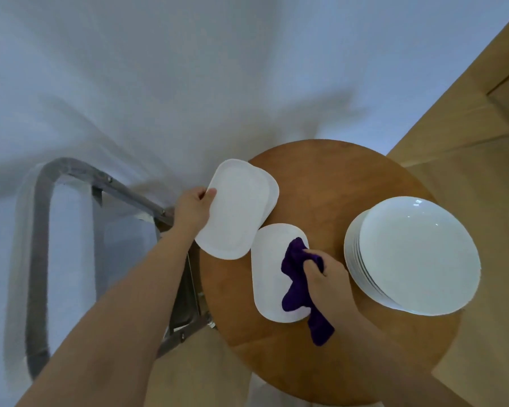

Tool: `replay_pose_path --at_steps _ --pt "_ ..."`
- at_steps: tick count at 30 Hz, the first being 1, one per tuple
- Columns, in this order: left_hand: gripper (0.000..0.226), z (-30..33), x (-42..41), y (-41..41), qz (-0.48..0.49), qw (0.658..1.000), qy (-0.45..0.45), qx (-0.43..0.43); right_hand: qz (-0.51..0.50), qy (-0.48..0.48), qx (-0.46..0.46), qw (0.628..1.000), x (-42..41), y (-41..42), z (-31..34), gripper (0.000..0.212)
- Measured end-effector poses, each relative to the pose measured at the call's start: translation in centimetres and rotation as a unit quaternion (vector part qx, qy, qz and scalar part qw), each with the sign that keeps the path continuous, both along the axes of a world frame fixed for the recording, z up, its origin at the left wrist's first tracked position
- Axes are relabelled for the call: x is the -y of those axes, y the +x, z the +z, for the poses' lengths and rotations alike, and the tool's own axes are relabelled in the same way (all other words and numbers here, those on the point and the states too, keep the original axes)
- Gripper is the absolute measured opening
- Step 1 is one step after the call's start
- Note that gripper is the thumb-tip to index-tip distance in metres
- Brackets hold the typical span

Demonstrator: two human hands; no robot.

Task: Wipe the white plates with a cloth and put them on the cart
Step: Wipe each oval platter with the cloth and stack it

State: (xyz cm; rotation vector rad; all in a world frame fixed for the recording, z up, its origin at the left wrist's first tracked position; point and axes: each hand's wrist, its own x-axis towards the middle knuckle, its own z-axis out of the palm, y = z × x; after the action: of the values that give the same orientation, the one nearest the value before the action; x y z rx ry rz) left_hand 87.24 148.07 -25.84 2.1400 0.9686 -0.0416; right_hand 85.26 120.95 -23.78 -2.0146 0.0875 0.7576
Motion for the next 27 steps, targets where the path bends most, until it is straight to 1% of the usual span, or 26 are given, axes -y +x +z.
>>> replay_pose_path --at_steps 2,7,13,16,18,19,20,21,22,23,24,25,26,27 --pt "0.026 -1.1 -0.1 0.9 -0.014 0.999 0.029 -0.01 -0.01 -0.008 -0.006 1.0 -0.4 0.7 -0.7 0.017" --pt "0.031 -3.0 -1.0 2.2 -0.072 0.99 0.112 -0.037 -0.034 -0.014 -0.017 0.999 -0.9 1.8 -2.0 0.017" --pt "0.034 -4.6 -1.2 3.1 -0.071 0.983 0.161 -0.042 -0.041 -0.02 -0.023 0.999 -1.0 1.8 -2.8 0.014" --pt "0.032 -5.5 -0.9 3.0 -0.096 0.98 0.162 -0.058 -0.047 -0.009 -0.024 0.999 -0.8 1.6 -2.9 0.017" --pt "0.034 -6.0 -0.4 3.0 -0.11 0.98 0.138 -0.089 -0.058 0.002 -0.023 0.998 -0.7 1.5 -2.9 0.017" --pt "0.037 -6.2 -0.1 2.8 -0.1 0.982 0.124 -0.099 -0.06 0.004 -0.022 0.998 -0.6 1.4 -2.9 0.017" --pt "0.042 -6.2 0.3 2.4 -0.074 0.986 0.115 -0.097 -0.06 0.004 -0.021 0.998 -0.5 1.4 -2.9 0.018" --pt "0.047 -6.1 0.9 1.7 -0.03 0.991 0.107 -0.077 -0.061 0.003 -0.022 0.998 -0.4 1.3 -2.9 0.018" --pt "0.048 -5.7 1.7 0.7 0.026 0.994 0.104 -0.039 -0.063 0.003 -0.024 0.998 -0.2 1.2 -2.9 0.018" --pt "0.045 -5.3 2.8 -0.7 0.086 0.991 0.101 0.013 -0.065 0.003 -0.027 0.998 -0.1 1.1 -2.9 0.018" --pt "0.036 -5.0 4.1 -2.5 0.15 0.982 0.093 0.067 -0.066 0.004 -0.03 0.997 0.1 1.0 -2.9 0.018" --pt "0.026 -4.8 5.5 -4.6 0.212 0.969 0.075 0.098 -0.067 0.005 -0.031 0.997 0.1 0.9 -2.9 0.018" --pt "0.02 -4.7 7.0 -6.8 0.262 0.959 0.04 0.1 -0.067 0.005 -0.031 0.997 0.2 0.8 -2.8 0.018" --pt "0.019 -4.6 8.5 -8.8 0.295 0.952 -0.011 0.079 -0.067 0.005 -0.031 0.997 0.2 0.7 -2.7 0.019"
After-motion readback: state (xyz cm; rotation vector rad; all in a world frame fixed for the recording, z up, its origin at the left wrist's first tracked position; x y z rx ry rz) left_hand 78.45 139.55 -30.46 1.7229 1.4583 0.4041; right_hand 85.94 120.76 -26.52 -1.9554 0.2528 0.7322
